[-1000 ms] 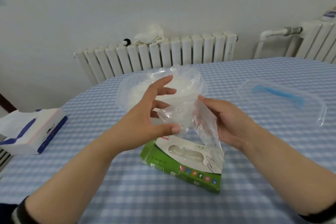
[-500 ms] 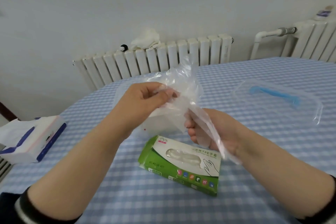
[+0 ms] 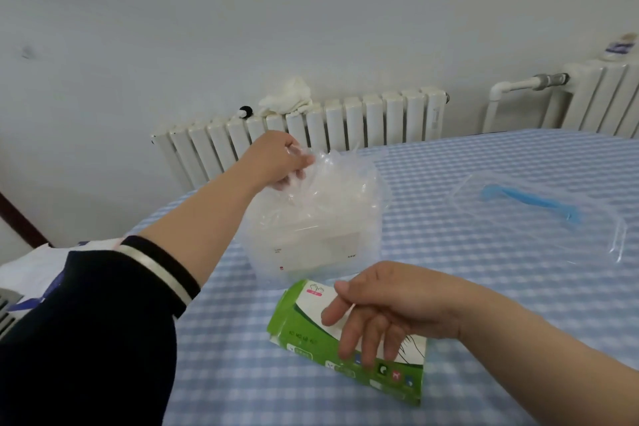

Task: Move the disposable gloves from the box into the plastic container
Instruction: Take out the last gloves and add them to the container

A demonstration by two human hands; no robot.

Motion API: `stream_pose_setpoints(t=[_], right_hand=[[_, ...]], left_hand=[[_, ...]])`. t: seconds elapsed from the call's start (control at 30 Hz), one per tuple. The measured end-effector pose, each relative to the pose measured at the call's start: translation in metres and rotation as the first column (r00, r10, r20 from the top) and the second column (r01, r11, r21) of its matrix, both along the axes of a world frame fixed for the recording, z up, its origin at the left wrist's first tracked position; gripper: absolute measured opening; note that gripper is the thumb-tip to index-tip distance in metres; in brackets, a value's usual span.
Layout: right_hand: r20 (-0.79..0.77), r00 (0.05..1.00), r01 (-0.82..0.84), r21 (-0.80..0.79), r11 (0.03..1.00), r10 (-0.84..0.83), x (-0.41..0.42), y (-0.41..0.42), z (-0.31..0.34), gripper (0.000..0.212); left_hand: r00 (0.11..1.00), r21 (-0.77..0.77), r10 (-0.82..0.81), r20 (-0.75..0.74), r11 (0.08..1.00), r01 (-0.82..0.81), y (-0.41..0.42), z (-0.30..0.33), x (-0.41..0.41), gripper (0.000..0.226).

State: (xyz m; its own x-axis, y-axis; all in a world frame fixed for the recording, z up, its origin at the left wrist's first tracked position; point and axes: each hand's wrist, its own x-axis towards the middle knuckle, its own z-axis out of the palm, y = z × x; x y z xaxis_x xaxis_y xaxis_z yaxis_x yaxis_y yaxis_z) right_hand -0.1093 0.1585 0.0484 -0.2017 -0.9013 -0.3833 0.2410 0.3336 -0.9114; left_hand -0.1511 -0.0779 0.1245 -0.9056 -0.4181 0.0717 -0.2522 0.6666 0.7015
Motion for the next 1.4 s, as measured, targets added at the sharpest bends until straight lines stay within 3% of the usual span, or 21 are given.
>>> stream_pose_setpoints(t=[0.17,0.27,0.33,0.37,0.43,0.53,0.6,0.67,0.73,0.77,0.87,1.0,1.07,1.1,1.17,1.2,1.27,1.33,1.4], right_hand=[[-0.167,0.986,0.002,0.032,0.999,0.004,-0.003,0.002,-0.001,0.039],[-0.231,0.973,-0.019,0.05,0.999,0.03,-0.002,0.001,-0.004,0.033],[-0.253,0.966,-0.04,0.076,0.996,0.058,-0.001,0.0,-0.004,0.028],[-0.264,0.962,-0.051,0.092,0.994,0.074,-0.001,0.0,-0.004,0.027],[-0.299,0.949,-0.063,0.135,0.989,0.102,-0.001,-0.001,-0.007,0.027],[-0.428,0.896,-0.048,0.161,0.986,0.113,0.001,-0.002,-0.009,0.014],[-0.596,0.798,-0.007,0.146,0.989,0.094,0.002,-0.002,-0.009,0.005],[-0.81,0.579,0.041,0.15,0.988,0.099,-0.001,-0.002,-0.01,0.01],[-0.919,0.359,0.018,0.179,0.984,0.161,-0.003,-0.001,-0.014,0.018],[-0.926,0.325,-0.013,0.2,0.98,0.193,-0.005,-0.002,-0.017,0.023],[-0.894,0.356,-0.076,0.264,0.961,0.274,-0.006,-0.003,-0.025,0.037],[-0.886,0.357,-0.095,0.282,0.955,0.297,-0.007,-0.005,-0.031,0.042],[-0.899,0.289,-0.088,0.318,0.944,0.329,-0.008,-0.007,-0.034,0.044],[-0.902,0.264,-0.082,0.33,0.94,0.34,-0.008,-0.008,-0.036,0.043],[-0.916,0.237,-0.067,0.316,0.946,0.323,-0.007,-0.011,-0.04,0.036],[-0.929,0.221,-0.062,0.29,0.955,0.297,-0.006,-0.012,-0.042,0.03],[-0.958,0.161,-0.056,0.23,0.972,0.236,-0.004,-0.014,-0.045,0.023],[-0.977,0.099,-0.065,0.184,0.981,0.19,-0.003,-0.015,-0.047,0.023],[-0.98,0.092,-0.081,0.167,0.983,0.174,-0.004,-0.015,-0.045,0.024]], left_hand=[[0.985,-0.324,-0.063,0.163,0.939,0.114,-0.015,-0.014,-0.008,0.031],[0.986,-0.6,-0.009,0.165,0.793,0.107,-0.026,-0.022,-0.005,0.028],[0.992,-0.692,0.004,0.126,0.717,0.086,-0.032,-0.025,-0.002,0.016],[0.993,-0.705,-0.013,0.12,0.703,0.094,-0.034,-0.025,-0.001,0.008],[0.991,-0.713,-0.066,0.12,0.689,0.132,-0.034,-0.024,0.005,0.019],[0.969,-0.565,-0.191,0.155,0.787,0.246,-0.024,-0.014,0.02,0.036],[0.91,-0.359,-0.324,0.258,0.842,0.402,-0.019,-0.007,0.031,0.032],[0.821,-0.241,-0.4,0.408,0.82,0.52,-0.017,-0.004,0.039,0.019],[0.778,-0.248,-0.384,0.497,0.796,0.552,-0.017,-0.011,0.039,0.016],[0.779,-0.285,-0.351,0.52,0.788,0.546,-0.016,-0.017,0.037,0.017],[0.811,-0.384,-0.268,0.52,0.774,0.503,-0.013,-0.033,0.032,0.025],[0.911,-0.459,-0.212,0.354,0.809,0.367,-0.006,-0.031,0.038,0.027],[0.973,-0.536,-0.184,0.139,0.812,0.23,0.002,-0.03,0.048,0.032],[0.98,-0.563,-0.194,-0.038,0.815,0.139,0.007,-0.031,0.057,0.037],[0.875,-0.561,-0.302,-0.378,0.827,0.043,0.019,-0.037,0.075,0.04],[0.819,-0.55,-0.357,-0.449,0.833,0.062,0.025,-0.041,0.085,0.038],[0.824,-0.515,-0.455,-0.338,0.822,0.243,0.037,-0.052,0.103,0.032],[0.884,-0.372,-0.467,0.004,0.82,0.435,0.047,-0.065,0.116,0.037],[0.845,-0.23,-0.445,0.297,0.825,0.515,0.046,-0.083,0.124,0.062]])
